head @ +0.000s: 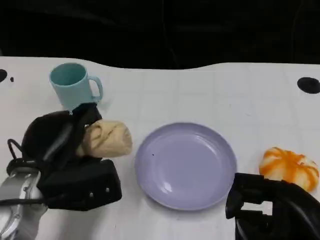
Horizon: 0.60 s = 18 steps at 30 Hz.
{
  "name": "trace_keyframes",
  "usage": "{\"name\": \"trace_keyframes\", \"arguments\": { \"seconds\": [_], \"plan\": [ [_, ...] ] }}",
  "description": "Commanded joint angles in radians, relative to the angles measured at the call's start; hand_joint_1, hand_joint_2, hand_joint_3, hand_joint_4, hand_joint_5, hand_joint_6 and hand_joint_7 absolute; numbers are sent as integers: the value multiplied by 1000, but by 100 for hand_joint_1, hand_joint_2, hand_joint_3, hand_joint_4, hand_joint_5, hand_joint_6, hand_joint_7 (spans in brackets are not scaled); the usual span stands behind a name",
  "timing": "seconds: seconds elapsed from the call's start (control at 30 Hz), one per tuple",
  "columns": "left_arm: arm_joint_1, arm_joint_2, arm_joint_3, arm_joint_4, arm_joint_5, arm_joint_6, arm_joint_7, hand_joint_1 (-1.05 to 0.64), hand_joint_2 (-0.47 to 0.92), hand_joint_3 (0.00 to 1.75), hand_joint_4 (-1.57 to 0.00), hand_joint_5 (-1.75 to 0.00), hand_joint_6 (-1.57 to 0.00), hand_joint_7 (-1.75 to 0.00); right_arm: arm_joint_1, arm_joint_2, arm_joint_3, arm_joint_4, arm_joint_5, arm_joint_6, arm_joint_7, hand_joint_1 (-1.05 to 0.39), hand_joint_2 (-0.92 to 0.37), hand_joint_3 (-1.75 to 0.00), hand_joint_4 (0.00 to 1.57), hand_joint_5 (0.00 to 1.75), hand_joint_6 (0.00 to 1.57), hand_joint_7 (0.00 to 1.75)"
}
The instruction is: Grasp the towel on the left side of the plate with the left hand and place it into the plate.
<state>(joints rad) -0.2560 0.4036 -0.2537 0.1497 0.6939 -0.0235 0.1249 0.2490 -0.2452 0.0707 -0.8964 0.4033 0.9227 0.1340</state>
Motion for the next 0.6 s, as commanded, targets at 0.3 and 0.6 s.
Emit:
{"name": "trace_keyframes", "arguments": {
  "seconds": [0.3, 0.6],
  "plan": [
    [-21, -86, -71, -211, 51, 52, -96, -23, 44, 117, -92, -175, -66, -175, -1, -11, -5, -11, -6, -1, -6, 5, -44, -147, 82, 175, 68, 160],
    [-57, -183, -154, -200, 81, 82, -156, -24, 42, 118, -95, -175, -69, -175, 1, -13, -6, -21, -2, 6, -7, 6, -44, -146, 82, 175, 68, 160]
  ]
}}
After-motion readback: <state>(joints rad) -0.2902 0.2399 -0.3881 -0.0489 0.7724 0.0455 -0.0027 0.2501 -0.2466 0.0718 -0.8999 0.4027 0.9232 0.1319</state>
